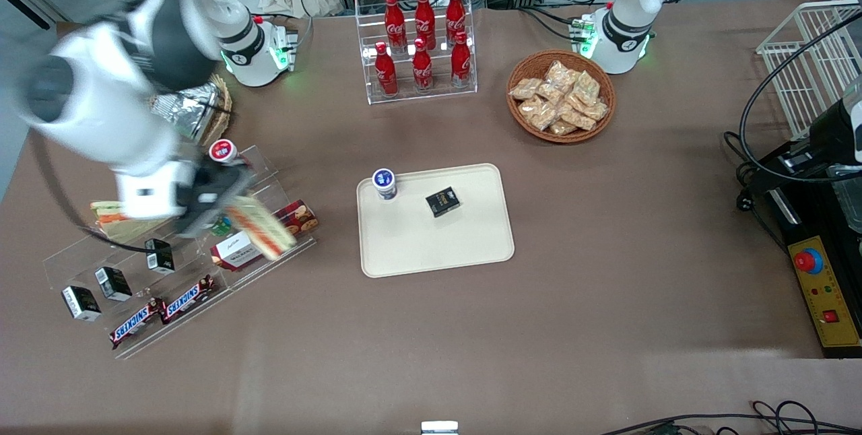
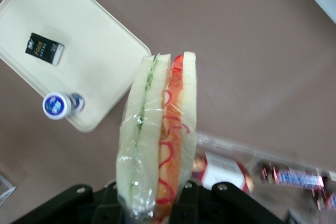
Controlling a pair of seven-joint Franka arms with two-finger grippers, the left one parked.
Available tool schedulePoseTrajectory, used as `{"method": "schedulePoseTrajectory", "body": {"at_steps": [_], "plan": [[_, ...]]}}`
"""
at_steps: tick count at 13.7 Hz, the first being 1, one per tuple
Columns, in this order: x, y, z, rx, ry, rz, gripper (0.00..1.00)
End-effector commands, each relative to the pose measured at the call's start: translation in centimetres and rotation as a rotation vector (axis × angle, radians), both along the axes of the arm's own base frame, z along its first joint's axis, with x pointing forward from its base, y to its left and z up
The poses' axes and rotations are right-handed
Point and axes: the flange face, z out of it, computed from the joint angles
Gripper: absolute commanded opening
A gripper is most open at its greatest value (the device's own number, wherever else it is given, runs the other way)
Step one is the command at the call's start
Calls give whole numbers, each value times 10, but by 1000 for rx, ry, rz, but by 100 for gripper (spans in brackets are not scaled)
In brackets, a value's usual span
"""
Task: Place sandwich on tray
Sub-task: 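Carry the sandwich with the right gripper over the beige tray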
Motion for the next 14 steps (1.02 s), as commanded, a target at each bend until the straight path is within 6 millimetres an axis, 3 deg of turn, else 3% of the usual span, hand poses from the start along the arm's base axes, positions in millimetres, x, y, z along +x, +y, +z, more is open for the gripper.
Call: {"method": "schedulePoseTrajectory", "body": {"at_steps": [1,5,8,12,14], "plan": [[7,57,-39,-41,-66,87,0],[8,135,-119,-87,-169,208,0],[13,165,-184,-138,-272,357,0],[19,199,-229,-137,-391,552,0],[14,208,-241,-114,-404,630,0]]}}
